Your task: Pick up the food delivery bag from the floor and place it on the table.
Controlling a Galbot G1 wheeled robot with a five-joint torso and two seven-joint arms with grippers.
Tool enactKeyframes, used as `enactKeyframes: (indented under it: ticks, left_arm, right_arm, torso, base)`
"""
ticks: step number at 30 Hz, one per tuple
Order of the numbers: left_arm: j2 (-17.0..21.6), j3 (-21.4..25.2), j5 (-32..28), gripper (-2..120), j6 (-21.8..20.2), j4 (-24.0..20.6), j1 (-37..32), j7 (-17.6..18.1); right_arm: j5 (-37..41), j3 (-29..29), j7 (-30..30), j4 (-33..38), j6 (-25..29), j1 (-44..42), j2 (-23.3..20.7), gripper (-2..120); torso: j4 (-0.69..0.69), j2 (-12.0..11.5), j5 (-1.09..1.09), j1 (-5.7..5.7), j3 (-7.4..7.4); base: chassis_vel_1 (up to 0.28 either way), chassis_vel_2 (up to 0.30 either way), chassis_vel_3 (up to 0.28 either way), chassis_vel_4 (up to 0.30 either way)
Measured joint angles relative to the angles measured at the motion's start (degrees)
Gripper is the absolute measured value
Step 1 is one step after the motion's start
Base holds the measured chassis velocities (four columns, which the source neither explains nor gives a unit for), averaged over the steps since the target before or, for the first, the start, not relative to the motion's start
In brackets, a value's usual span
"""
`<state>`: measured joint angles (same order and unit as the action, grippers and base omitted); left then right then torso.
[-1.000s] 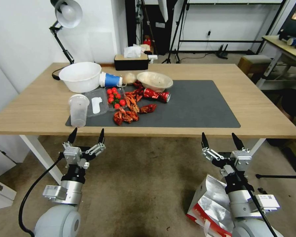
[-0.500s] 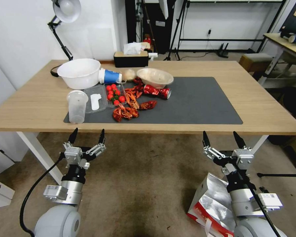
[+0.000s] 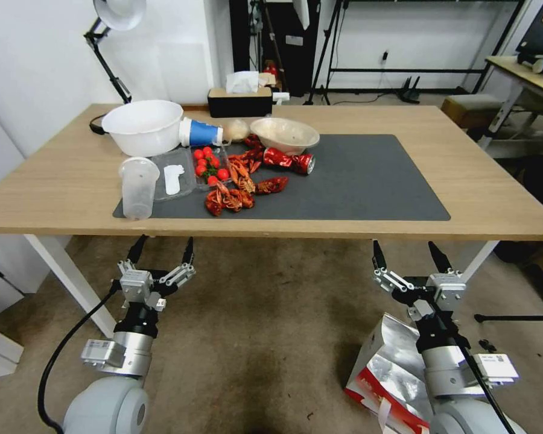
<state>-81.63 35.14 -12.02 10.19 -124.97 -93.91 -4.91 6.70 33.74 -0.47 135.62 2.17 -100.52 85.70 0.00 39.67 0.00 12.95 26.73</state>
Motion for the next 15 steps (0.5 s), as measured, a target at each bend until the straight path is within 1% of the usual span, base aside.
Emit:
enactKeyframes:
  ticks: [15]
  left_arm:
    - [-0.30,0.11,0.59,97,-0.24,0.00,-0.13,-0.44]
  right_arm:
    - [-0.25,0.01,0.00,0.44,-0.36,-0.17,0.23,100]
  torso:
    - [0.00,-3.38,0.00,-1.39,-2.00]
  base:
    - [0.000,0.000,0.000,0.000]
